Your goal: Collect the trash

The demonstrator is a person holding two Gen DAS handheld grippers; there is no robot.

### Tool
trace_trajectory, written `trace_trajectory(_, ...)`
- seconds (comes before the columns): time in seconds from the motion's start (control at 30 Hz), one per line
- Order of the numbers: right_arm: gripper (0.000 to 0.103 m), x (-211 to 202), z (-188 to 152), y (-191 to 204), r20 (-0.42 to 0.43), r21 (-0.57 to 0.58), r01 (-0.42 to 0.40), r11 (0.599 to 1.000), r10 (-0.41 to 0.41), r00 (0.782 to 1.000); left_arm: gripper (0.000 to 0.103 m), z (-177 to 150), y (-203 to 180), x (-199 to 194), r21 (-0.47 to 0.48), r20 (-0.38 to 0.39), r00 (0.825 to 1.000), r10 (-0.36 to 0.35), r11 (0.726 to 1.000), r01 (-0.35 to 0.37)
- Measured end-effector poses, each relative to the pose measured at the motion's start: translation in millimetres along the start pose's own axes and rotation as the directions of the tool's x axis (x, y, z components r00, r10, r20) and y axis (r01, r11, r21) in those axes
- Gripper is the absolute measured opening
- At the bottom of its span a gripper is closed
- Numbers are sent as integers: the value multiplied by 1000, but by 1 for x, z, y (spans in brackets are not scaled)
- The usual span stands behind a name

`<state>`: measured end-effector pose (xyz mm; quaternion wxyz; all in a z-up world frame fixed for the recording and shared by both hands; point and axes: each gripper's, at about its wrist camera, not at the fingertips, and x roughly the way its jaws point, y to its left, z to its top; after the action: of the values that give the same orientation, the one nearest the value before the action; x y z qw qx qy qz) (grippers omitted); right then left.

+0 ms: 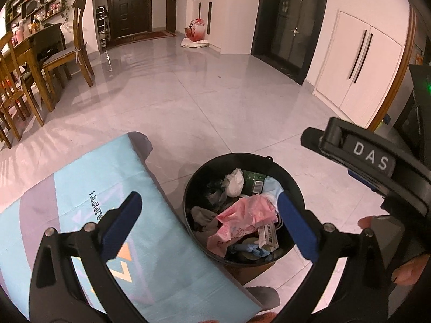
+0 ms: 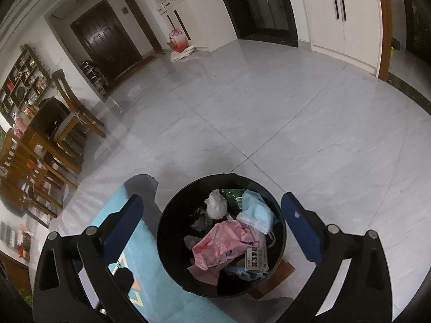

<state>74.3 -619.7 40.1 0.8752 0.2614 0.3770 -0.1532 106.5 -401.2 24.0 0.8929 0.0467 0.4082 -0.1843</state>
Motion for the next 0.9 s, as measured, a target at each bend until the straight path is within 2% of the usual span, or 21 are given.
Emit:
trace_trajectory(0.43, 100, 0, -1, 6, 0, -23, 31, 999, -31, 1000, 100, 0, 14, -1, -63, 3, 1000, -7, 998, 8)
trace_trajectory(0.9, 100, 0, -2, 9, 1, -39, 56, 998, -56, 998, 100, -2, 16, 1, -69, -7, 1000, -16, 997, 15)
